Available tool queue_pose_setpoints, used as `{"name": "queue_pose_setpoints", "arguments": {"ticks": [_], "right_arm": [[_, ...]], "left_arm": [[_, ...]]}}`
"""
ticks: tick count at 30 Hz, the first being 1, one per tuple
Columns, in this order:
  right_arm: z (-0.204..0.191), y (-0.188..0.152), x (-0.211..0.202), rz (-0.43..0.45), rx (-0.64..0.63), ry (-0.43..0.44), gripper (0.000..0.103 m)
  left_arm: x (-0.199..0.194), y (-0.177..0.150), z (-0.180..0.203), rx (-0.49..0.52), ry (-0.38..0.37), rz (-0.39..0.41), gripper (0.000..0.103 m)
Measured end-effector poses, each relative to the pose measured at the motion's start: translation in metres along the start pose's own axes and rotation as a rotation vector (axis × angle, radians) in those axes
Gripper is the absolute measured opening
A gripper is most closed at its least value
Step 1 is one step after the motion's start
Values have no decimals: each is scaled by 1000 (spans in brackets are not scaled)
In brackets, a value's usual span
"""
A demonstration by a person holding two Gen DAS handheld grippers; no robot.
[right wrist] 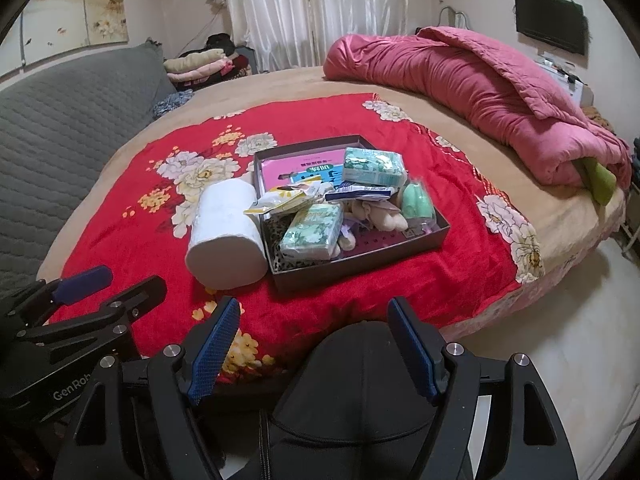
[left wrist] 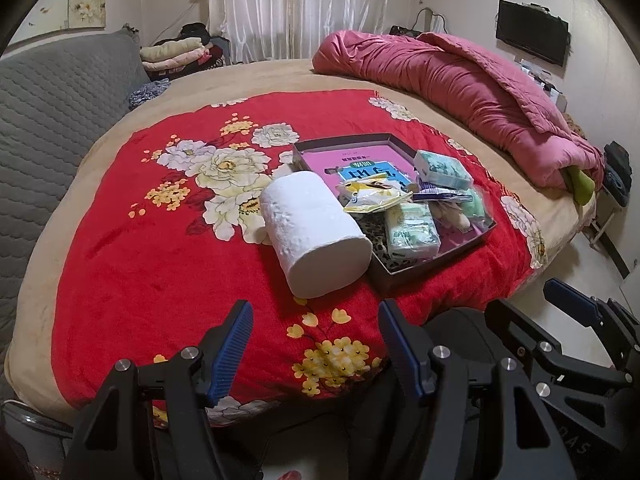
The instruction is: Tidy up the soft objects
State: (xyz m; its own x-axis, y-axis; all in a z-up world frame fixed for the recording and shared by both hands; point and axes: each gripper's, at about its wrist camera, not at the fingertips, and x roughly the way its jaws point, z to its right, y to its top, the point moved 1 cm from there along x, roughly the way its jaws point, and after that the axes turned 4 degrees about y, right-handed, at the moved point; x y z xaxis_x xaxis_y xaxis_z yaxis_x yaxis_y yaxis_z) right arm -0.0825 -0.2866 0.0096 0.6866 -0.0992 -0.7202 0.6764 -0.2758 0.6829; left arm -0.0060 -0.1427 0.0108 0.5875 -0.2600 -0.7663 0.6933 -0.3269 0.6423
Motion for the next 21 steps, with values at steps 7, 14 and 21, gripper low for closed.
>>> {"name": "queue_pose_setpoints", "arguments": {"ticks": [7, 14, 21], "right_arm": [[0, -1, 1, -4, 4, 4, 77], [0, 1, 5, -15, 20, 23, 77], [-2, 8, 6, -14, 1, 54, 77]], "left_arm": [[2, -1, -1, -1, 0, -7, 64], [12, -6, -8, -10, 14, -40, 64], [32, -10, -22, -51, -16, -90, 64]]}}
